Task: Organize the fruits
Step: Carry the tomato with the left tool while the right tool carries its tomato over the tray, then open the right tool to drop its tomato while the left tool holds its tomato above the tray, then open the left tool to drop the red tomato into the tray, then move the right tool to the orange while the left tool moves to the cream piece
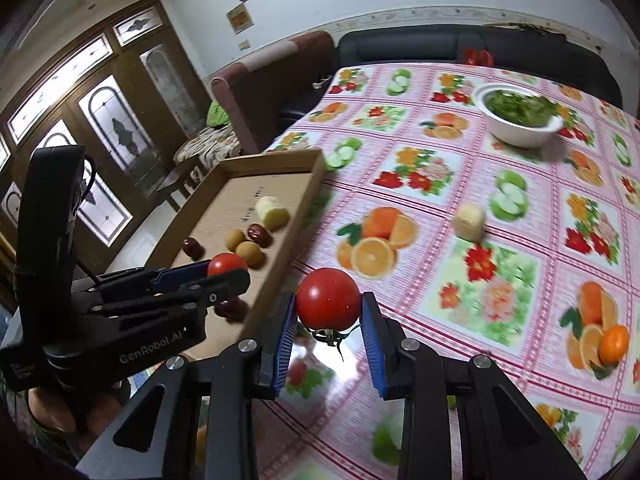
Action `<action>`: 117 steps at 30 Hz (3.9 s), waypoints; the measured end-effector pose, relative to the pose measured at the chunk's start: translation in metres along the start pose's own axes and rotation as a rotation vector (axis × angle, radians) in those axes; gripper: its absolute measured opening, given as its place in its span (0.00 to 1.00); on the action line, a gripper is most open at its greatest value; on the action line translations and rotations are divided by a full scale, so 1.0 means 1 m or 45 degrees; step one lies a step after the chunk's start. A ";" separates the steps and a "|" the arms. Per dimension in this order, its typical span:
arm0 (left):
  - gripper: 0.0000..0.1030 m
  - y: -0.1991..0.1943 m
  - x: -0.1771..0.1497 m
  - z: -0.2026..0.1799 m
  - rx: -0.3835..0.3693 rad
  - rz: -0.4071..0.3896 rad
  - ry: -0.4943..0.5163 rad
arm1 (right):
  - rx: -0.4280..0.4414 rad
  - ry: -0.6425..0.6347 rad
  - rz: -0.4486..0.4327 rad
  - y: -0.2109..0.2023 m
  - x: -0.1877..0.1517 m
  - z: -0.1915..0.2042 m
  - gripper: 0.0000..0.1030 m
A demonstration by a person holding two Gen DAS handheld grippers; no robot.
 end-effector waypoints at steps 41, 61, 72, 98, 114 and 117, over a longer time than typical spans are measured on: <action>0.32 0.003 0.023 0.084 0.103 -0.010 -0.142 | 0.064 -0.091 0.070 0.052 0.055 0.042 0.31; 0.32 0.041 0.088 0.134 0.150 0.073 -0.273 | 0.101 -0.090 0.147 0.122 0.147 0.061 0.31; 0.33 0.063 0.086 0.136 0.190 0.138 -0.280 | 0.013 -0.121 0.265 0.176 0.158 0.063 0.31; 0.44 0.019 0.055 0.100 0.149 0.015 -0.300 | 0.101 -0.019 0.117 0.094 0.109 0.038 0.47; 0.44 0.006 0.033 0.020 0.004 0.022 -0.142 | 0.027 0.173 0.045 0.021 0.020 -0.035 0.52; 0.44 0.005 0.029 0.005 -0.012 0.025 -0.105 | 0.016 0.206 0.043 0.011 0.004 -0.050 0.52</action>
Point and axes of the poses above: each gripper's, at about its wrist camera, not at the fingertips, and y roughly the way its jaws point, z to its left, x to its top, the point moved 2 cm from there along y, roughly the way its jaws point, and after that the axes turned 12 degrees about z, right-handed, at the moved point
